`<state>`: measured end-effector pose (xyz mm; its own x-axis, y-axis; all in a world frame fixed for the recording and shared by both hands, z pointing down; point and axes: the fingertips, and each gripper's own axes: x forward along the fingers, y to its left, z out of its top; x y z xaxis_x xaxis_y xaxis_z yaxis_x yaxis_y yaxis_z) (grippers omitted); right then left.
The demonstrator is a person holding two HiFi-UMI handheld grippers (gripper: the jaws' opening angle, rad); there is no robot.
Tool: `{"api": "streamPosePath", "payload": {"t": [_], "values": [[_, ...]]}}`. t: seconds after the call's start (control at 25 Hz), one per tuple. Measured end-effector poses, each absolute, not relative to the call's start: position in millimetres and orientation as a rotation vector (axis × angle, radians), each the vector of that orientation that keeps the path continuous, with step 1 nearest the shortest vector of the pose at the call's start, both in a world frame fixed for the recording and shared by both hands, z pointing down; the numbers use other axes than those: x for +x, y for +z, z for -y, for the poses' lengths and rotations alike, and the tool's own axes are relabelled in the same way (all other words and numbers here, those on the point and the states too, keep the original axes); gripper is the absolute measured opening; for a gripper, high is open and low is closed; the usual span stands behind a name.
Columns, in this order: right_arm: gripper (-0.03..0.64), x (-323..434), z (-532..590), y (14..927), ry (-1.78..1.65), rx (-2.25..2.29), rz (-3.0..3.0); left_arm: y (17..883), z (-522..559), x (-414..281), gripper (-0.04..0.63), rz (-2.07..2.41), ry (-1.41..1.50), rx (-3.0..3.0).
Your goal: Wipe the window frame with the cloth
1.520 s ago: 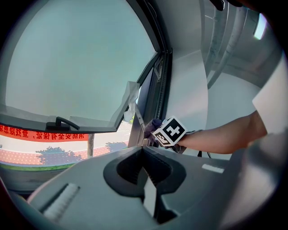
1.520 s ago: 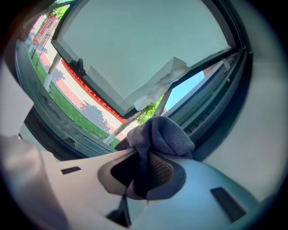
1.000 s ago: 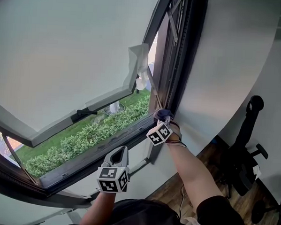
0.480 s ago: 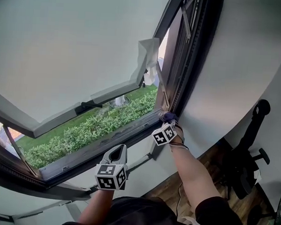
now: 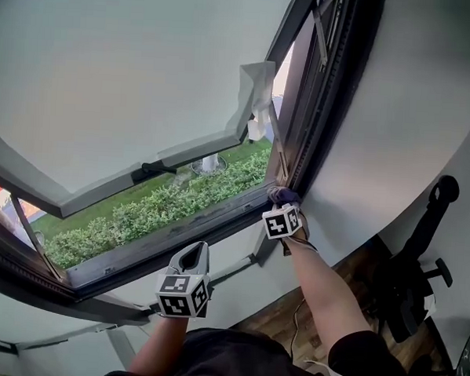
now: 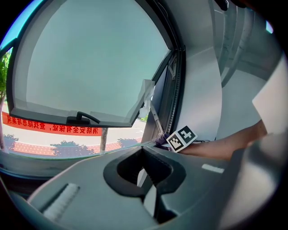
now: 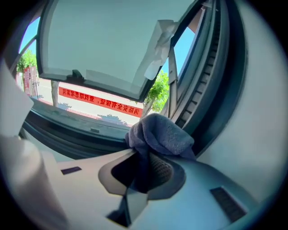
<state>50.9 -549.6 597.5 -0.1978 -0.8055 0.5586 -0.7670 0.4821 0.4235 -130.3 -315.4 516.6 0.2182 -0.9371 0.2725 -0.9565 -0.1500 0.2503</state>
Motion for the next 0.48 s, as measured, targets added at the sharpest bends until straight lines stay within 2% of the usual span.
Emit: {"api": "streamPosePath", "payload": {"t": [0.24,0.48], "values": [[0.046,29,528,597,0.096,1.223,2.148,509,315,-122,0.008,1.798,0.066,2.096],[0.046,-22,485,595,0.037,1.048,2.261,505,317,-107,0.008,1.812,0.074,2.071]]}}
